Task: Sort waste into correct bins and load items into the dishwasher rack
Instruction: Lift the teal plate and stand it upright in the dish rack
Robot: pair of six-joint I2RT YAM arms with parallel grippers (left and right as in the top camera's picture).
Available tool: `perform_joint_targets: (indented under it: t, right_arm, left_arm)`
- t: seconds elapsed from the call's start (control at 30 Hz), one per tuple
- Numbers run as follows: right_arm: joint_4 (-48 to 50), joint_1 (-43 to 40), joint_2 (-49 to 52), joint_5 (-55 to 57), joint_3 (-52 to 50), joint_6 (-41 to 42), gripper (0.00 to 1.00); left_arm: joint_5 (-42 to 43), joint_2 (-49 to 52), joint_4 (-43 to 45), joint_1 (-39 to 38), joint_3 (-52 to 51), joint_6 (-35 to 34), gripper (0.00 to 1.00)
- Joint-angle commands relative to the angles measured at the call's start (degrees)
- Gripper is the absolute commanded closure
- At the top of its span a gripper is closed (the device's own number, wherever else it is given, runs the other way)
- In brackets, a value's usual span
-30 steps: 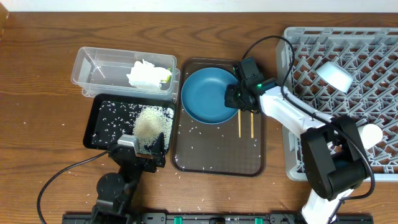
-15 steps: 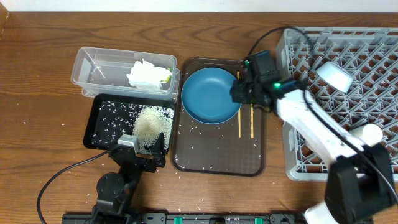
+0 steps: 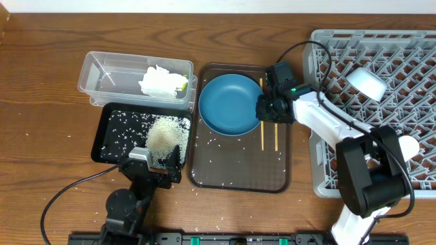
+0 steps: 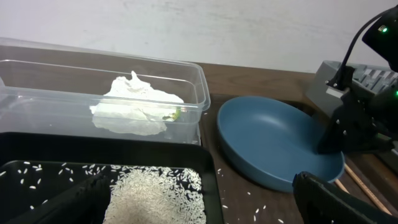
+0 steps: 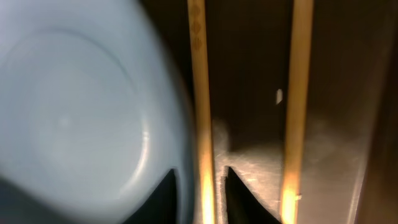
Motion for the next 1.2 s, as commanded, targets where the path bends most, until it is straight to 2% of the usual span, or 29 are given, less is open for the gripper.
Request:
perform_joint_targets:
  t: [0.0,0.03,0.17,0.27,0.37,0.47,0.6,0.67,0.77,0.9,1.07,1.17]
  right_arm:
    - [0.63,0.31,-0.83,-1.09,0.02,1.55,0.94]
    - [0.63,0.28,-1.4,-1.05,0.04,1.53,0.99]
    - [0.57,-0.74,-6.6,0.57,0.13,-0.87,0.99]
    - [-0.42,-1.95,-13.16,6.93,0.13,-3.82,0.99]
    - [-2.4,-2.34,-20.57,22.03,0.13,-7.54,0.99]
    - [-3.34,-2.32,-27.61,45.48,0.13,-11.3,0.99]
    - [-0.83,-4.0,-31.95,70.18,0.13,-17.05,0.99]
    - [2.32,-5.95,-32.2,76.43,0.13,-22.21,0.99]
    - [8.7,-10.91,-31.23,81.83,0.13,-32.92,0.99]
    - [16.85,-17.7,-28.89,82.53,0.13,-47.12,0.99]
    - [31.98,-25.99,-24.2,86.71,0.13,-67.45,0.99]
    - [35.89,-28.79,-21.59,86.88,0.13,-72.59,0.99]
  left_arm:
    - [0.76,-0.39,-0.52,-0.17,-1.42,-0.48,0.04]
    - [0.76,-0.39,-0.52,-0.17,-1.42,-0.48,0.04]
    - [0.76,-0.39,-0.52,-0.17,-1.4,-0.48,0.04]
    - [0.76,-0.39,-0.52,-0.17,-1.4,-0.46,0.04]
    - [0.76,-0.39,-0.52,-0.17,-1.42,-0.48,0.04]
    - [0.76,-0.39,-0.52,-0.17,-1.42,-0.48,0.04]
    - [0.76,-0.39,-0.52,-0.17,-1.42,-0.46,0.04]
    - [0.76,-0.39,-0.52,-0.17,-1.42,-0.48,0.04]
    - [0.76,-0.39,-0.52,-0.17,-1.42,-0.48,0.04]
    - [0.76,-0.39,-0.52,-0.17,-1.42,-0.48,0.04]
    - [0.76,-0.39,-0.52,-0.17,-1.42,-0.46,0.04]
    - [0.76,-0.39,-0.52,-0.17,-1.42,-0.46,0.04]
